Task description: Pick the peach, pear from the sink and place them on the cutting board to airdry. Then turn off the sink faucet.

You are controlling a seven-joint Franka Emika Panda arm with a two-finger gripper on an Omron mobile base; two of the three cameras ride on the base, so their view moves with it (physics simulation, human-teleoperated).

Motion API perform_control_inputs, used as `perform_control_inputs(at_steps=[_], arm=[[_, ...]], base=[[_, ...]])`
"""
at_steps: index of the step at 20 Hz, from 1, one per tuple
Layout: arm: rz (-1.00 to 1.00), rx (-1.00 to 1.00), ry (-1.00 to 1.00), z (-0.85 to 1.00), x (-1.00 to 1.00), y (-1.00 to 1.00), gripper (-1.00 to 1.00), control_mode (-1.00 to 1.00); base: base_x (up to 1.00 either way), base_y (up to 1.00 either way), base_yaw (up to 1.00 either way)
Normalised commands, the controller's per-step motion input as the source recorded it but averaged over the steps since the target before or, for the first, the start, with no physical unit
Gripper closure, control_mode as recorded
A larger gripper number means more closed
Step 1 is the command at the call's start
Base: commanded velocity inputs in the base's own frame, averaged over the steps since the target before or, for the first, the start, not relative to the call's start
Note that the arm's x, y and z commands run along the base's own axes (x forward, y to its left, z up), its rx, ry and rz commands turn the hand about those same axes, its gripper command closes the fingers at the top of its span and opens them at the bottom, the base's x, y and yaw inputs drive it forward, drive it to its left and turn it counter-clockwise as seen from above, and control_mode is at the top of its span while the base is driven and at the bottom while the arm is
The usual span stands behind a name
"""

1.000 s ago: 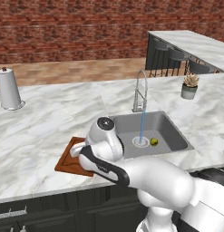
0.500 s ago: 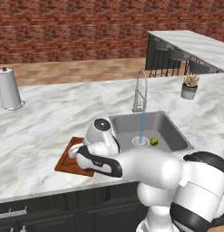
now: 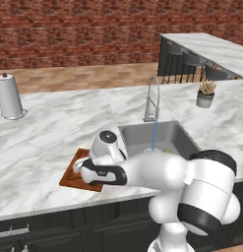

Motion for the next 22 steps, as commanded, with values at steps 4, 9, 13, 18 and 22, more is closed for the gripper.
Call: perform_control_inputs(at_steps=[4,9,13,18,22], arm=[[0.00,0.00,0.02,-0.16,0.07,0.07,1.00,-1.00],[0.00,0.00,0.01,-0.16,0.04,0.08,1.00,-1.00],[0.00,0.00,0.00,-0.13,0.03,0.05,1.00,-1.00],[0.00,0.00,0.00,-0.12,0.01,0.03,1.00,-1.00],[0.00,0.00,0.00,-0.12,0.02,0.02,1.00,-1.00]], base=[[0.00,0.00,0.00],[0.00,0.00,0.00],[0.00,0.00,0.00],[0.00,0.00,0.00],[0.00,0.00,0.00]])
